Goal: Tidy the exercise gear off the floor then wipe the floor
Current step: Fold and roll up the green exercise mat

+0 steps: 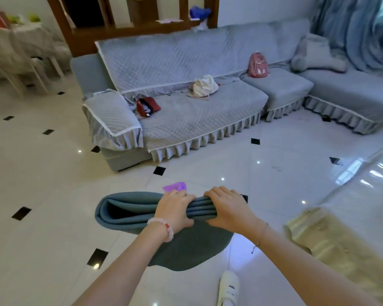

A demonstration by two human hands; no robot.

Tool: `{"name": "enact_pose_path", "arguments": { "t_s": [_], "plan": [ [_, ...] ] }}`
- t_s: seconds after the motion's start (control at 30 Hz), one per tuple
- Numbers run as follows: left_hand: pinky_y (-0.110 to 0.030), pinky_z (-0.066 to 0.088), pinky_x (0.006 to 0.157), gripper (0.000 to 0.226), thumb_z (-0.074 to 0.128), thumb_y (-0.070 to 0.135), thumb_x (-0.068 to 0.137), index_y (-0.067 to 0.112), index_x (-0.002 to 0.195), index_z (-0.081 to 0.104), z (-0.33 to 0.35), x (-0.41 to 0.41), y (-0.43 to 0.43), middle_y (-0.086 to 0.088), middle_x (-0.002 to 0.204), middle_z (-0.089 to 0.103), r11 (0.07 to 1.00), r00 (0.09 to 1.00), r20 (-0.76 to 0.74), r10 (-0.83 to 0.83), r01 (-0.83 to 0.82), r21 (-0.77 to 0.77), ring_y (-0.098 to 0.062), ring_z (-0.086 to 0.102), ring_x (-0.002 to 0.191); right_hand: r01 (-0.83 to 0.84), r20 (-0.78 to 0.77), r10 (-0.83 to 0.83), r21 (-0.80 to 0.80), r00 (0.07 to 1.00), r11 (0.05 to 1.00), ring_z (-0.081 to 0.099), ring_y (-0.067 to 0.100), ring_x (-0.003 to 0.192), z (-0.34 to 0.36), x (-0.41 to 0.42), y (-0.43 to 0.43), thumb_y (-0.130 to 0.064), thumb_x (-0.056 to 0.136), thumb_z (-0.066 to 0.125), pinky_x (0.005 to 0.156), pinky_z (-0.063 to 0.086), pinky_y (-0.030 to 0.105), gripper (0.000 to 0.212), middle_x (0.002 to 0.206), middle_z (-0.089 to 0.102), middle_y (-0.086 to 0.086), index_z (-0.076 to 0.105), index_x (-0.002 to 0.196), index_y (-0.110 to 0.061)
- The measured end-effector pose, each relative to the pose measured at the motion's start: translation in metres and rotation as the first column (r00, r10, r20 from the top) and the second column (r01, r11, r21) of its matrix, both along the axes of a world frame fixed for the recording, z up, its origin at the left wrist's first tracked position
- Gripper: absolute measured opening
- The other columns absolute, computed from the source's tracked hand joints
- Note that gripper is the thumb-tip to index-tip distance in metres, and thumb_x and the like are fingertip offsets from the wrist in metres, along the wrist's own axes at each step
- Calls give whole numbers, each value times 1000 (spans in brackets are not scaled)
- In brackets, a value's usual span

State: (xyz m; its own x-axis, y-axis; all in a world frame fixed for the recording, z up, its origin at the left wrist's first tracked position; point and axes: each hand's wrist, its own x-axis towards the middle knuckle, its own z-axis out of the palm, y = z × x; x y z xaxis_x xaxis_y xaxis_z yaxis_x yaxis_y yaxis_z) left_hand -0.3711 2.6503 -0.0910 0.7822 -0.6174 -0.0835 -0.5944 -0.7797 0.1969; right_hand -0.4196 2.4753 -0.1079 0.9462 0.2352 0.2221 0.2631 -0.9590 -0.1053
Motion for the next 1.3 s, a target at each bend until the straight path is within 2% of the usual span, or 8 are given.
{"name": "enact_pose_path", "arguments": {
  "t_s": [0.4, 0.6, 0.67, 0.77, 0.83, 1.03, 1.13, 1.3],
  "plan": [
    [-27, 32, 88, 51, 62, 38, 74, 27, 122, 50, 15, 111, -171, 3, 111, 55, 979, 975, 91, -202, 200, 34, -19, 48, 103, 157, 159, -165, 58, 973, 986, 59, 18, 63, 0, 87, -166, -37, 46, 77, 48, 48, 29, 47, 75, 62, -6, 64, 86, -19],
    [-30, 38, 90, 58, 63, 40, 66, 20, 120, 55, 10, 163, -235, 1, 108, 60, 942, 931, 203, -303, 326, -86, -22, 55, 100, 223, 236, -222, 23, 946, 975, 61, 21, 66, 9, 123, -235, -31, 48, 77, 50, 49, 32, 43, 76, 63, -3, 66, 88, -18],
    [-33, 37, 97, 65, 64, 45, 64, 18, 123, 53, 11, 180, -255, 1, 114, 59, 923, 905, 263, -335, 371, -101, -23, 55, 105, 261, 252, -258, 20, 933, 965, 61, 21, 66, 11, 134, -257, -31, 47, 79, 51, 49, 31, 46, 76, 64, -4, 67, 89, -18],
    [-43, 16, 115, 88, 65, 54, 68, 19, 141, 31, 16, 206, -284, 1, 140, 38, 921, 900, 210, -381, 390, -1, -22, 33, 132, 333, 237, -336, 53, 912, 941, 62, 20, 67, 12, 151, -291, -32, 46, 81, 53, 49, 29, 48, 77, 65, -4, 67, 90, -18],
    [-52, 3, 116, 103, 66, 57, 68, 21, 147, 11, 18, 226, -305, 4, 151, 17, 919, 909, 142, -391, 379, 108, -17, 11, 143, 389, 230, -395, 74, 889, 918, 62, 20, 67, 10, 164, -313, -32, 46, 82, 54, 48, 28, 47, 77, 65, -5, 68, 89, -19],
    [-63, -5, 111, 127, 69, 65, 60, 28, 147, -16, 0, 312, -377, -1, 156, -9, 853, 873, 70, -483, 451, 262, -19, -11, 145, 504, 203, -507, 72, 838, 861, 64, 19, 67, -1, 216, -377, -32, 44, 84, 54, 47, 27, 47, 76, 65, -8, 69, 87, -21],
    [-63, -1, 111, 124, 67, 64, 63, 24, 147, -15, -6, 368, -426, -1, 156, -6, 829, 842, 75, -534, 504, 243, -19, -8, 145, 556, 212, -555, 58, 804, 829, 63, 17, 67, -3, 257, -419, -33, 44, 83, 54, 47, 25, 46, 76, 65, -9, 69, 87, -23],
    [-56, 5, 114, 108, 66, 55, 68, 23, 149, 3, 2, 446, -513, -1, 151, 16, 764, 750, 150, -644, 623, 167, -20, 12, 142, 658, 173, -653, 36, 737, 752, 63, 15, 67, 14, 316, -486, -36, 44, 83, 55, 40, 19, 48, 77, 65, -12, 68, 88, -25]
  ]
}}
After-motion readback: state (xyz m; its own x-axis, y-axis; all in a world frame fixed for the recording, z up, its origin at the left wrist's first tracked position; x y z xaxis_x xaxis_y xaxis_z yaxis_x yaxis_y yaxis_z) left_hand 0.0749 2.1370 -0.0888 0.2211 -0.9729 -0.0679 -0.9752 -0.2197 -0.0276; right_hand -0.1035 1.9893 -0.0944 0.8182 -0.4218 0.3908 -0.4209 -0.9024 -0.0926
